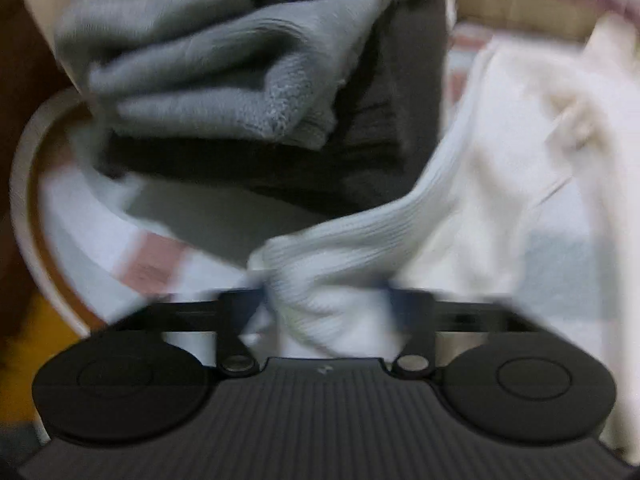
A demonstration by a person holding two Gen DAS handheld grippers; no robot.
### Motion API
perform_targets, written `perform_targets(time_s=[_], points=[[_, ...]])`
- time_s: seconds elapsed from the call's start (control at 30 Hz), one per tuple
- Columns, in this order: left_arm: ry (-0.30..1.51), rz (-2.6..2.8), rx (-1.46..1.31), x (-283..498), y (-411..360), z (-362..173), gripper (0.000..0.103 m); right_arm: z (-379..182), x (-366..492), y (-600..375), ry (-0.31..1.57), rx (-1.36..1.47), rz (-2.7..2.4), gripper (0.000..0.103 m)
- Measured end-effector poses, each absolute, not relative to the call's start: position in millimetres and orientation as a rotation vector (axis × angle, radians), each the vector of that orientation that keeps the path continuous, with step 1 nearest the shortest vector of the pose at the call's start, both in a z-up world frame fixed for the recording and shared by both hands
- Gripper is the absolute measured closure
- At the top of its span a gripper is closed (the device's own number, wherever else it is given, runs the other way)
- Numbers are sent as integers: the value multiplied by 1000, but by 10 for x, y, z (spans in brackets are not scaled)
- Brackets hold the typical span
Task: Fold clothes
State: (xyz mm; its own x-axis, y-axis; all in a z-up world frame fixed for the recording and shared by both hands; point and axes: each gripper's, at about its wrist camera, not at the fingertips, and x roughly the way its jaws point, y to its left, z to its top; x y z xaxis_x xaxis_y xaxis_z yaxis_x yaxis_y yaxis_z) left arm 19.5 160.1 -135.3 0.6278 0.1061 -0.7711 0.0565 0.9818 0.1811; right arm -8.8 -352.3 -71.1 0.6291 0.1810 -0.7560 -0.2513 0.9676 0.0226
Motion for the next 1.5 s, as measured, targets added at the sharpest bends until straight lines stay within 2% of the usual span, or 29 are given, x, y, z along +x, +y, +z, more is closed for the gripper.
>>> perform_targets(time_s=[0.27, 0.47, 0.63, 0.8, 1.0, 1.17, 1.3, 1.33, 1.4, 1.43, 1.5], points=[[703, -14, 175, -68, 1433, -683, 101, -853, 31, -3572, 912, 58, 222, 53], [545, -33, 171, -200, 1308, -115, 101, -945, -63, -3473, 948, 46, 244, 53], [422, 17, 195, 165, 1337, 513, 101, -936, -47, -3487, 956, 37, 233, 53], [413, 114, 221, 838, 1531, 947, 101, -928, 17, -3529, 985, 82, 241, 53], [476, 212, 216, 1380, 1801, 1010, 101, -1014, 54, -3705, 1032, 105, 199, 53], [516, 367, 205, 1622, 1970, 771, 100, -1078, 66, -3880, 1050, 164, 130, 53], [505, 536, 211, 1625, 1972, 659, 91, -1108, 158, -3943, 1053, 211, 77, 53], [471, 549, 202, 1546, 1910, 701, 86, -1094, 183, -3942, 1044, 214, 73, 53], [405, 471, 133, 1326, 1727, 824, 59, -1050, 243, -3934, 1019, 215, 76, 52], [387, 399, 103, 1218, 1584, 868, 55, -1018, 287, -3935, 999, 219, 81, 52], [396, 211, 63, 1032, 1217, 873, 53, -957, 386, -3957, 965, 243, 86, 52]])
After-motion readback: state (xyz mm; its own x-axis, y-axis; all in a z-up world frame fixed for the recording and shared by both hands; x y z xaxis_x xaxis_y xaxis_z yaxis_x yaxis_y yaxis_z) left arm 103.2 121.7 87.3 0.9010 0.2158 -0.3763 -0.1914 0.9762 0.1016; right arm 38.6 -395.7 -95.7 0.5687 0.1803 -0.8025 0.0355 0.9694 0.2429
